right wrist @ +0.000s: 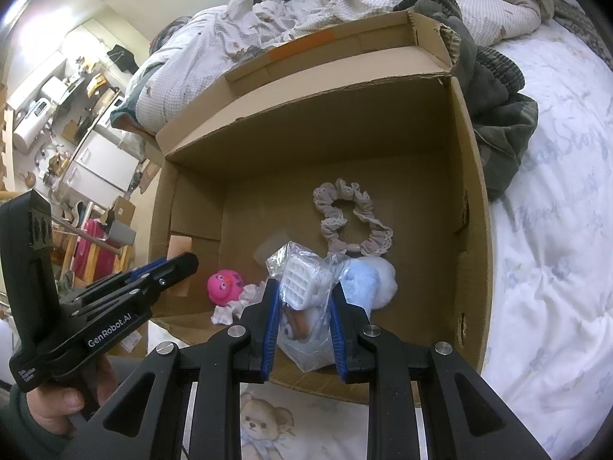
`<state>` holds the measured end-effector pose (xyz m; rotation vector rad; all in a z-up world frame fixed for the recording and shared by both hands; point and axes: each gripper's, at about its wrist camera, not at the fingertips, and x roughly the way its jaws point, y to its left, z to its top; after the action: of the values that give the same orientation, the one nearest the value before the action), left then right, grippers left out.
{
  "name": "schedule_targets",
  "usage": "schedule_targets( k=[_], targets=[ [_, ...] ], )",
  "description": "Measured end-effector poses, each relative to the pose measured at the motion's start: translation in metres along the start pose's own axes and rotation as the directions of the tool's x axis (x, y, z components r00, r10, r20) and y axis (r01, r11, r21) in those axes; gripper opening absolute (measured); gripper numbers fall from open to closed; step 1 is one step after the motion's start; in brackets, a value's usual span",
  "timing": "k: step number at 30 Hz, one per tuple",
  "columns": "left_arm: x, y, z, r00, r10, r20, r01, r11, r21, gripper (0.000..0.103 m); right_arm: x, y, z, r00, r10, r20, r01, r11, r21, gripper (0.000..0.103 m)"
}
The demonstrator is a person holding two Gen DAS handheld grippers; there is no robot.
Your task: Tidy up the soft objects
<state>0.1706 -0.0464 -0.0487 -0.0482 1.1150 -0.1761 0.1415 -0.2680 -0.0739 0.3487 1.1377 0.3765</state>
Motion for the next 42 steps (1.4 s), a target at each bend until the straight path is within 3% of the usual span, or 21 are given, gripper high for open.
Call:
schedule_targets(
  k=[2, 4, 6, 7, 23, 26, 28, 30, 35, 37, 42],
  targets=[
    [-0.001, -0.001, 0.000, 1.000, 0.010, 0.000, -0.010, 1.000, 0.003, 0.026, 0.000, 0.000, 0.000, 1.000, -0.001, 0.000, 0.001, 1.000, 0.001, 0.026],
    [0.000, -0.001, -0.001, 1.000, 0.021, -0.006, -0.021, 1.000, 0.002, 0.045, 0.000, -0.001, 0.000, 1.000, -0.002, 0.000, 0.002, 1.000, 0.005, 0.026],
    [-0.001, 0.000, -0.001, 0.999, 0.034, 0.003, -0.034, 0.999, -0.003, 0.059, 0.001, -0.001, 0.001, 1.000, -0.003, 0.000, 0.003, 1.000, 0.008, 0.026],
    [-0.003, 0.000, -0.001, 0.999, 0.038, 0.012, -0.038, 0.999, -0.004, 0.061, 0.001, -0.001, 0.001, 1.000, -0.004, 0.000, 0.004, 1.000, 0.008, 0.026],
    [-0.021, 0.003, 0.000, 0.994, 0.080, 0.073, -0.079, 0.997, -0.016, 0.062, -0.004, -0.004, 0.004, 0.999, -0.015, 0.034, 0.014, 1.000, 0.012, 0.027],
    [-0.024, 0.004, -0.001, 0.993, 0.084, 0.085, -0.082, 0.996, -0.020, 0.062, -0.009, -0.004, 0.005, 0.998, -0.015, 0.059, 0.014, 1.000, 0.013, 0.037],
    [-0.028, 0.006, -0.001, 0.991, 0.094, 0.098, -0.092, 0.996, -0.024, 0.062, -0.013, -0.004, 0.005, 0.997, -0.011, 0.083, 0.009, 1.000, 0.017, 0.058],
    [-0.031, 0.007, -0.002, 0.988, 0.108, 0.111, -0.106, 0.994, -0.026, 0.062, -0.017, -0.003, 0.005, 0.995, -0.014, 0.101, 0.012, 1.000, 0.015, 0.060],
    [-0.041, 0.014, -0.006, 0.983, 0.121, 0.141, -0.115, 0.992, -0.050, 0.062, -0.029, 0.001, 0.004, 0.987, -0.035, 0.156, 0.034, 0.999, 0.012, 0.081],
    [-0.046, 0.018, -0.008, 0.982, 0.114, 0.150, -0.107, 0.993, -0.056, 0.064, -0.036, 0.002, 0.003, 0.982, -0.033, 0.187, 0.031, 0.999, 0.015, 0.102],
    [-0.060, 0.025, -0.013, 0.978, 0.114, 0.174, -0.104, 0.992, -0.065, 0.084, -0.052, 0.004, -0.001, 0.967, -0.048, 0.250, 0.044, 0.999, 0.023, 0.103]
  ],
)
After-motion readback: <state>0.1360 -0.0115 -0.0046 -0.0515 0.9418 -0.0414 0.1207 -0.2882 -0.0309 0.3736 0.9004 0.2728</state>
